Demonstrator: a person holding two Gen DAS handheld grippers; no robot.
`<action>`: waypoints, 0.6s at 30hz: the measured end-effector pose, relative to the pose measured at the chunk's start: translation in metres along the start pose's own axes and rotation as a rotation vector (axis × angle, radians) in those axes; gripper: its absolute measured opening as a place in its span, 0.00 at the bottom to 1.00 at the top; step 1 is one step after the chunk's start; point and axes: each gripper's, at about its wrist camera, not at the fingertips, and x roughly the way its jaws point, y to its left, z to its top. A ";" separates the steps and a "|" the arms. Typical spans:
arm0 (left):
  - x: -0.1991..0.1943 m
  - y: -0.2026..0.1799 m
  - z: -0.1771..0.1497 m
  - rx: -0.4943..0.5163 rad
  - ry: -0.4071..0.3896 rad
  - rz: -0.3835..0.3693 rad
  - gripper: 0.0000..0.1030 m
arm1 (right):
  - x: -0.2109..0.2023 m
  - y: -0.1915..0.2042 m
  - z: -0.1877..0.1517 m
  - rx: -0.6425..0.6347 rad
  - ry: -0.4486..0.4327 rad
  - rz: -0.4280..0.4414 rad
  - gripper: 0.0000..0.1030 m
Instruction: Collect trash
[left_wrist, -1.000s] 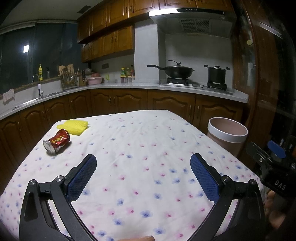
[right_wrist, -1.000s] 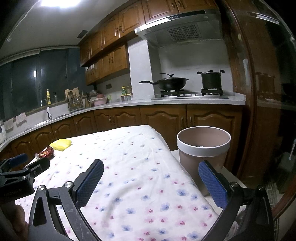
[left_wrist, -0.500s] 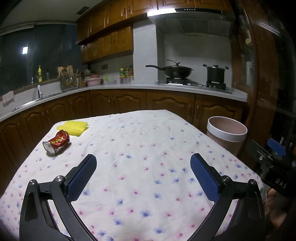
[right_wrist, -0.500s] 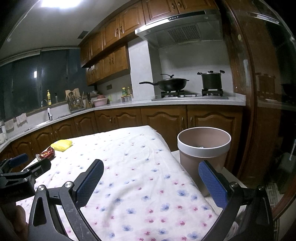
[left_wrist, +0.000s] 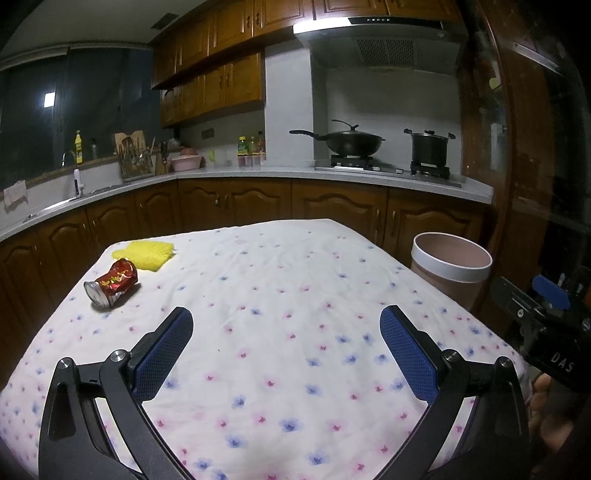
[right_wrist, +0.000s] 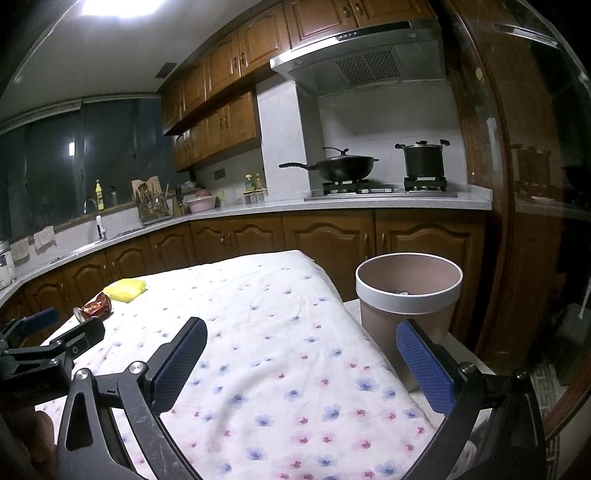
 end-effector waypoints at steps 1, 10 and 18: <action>0.000 0.000 0.000 0.001 0.000 0.002 1.00 | -0.001 0.001 0.000 0.000 0.000 0.000 1.00; 0.002 0.001 -0.002 -0.001 0.005 -0.005 1.00 | 0.000 0.001 0.000 0.001 -0.001 0.002 1.00; 0.002 0.000 -0.002 0.004 0.004 -0.006 1.00 | 0.001 0.003 0.000 -0.002 -0.002 0.001 1.00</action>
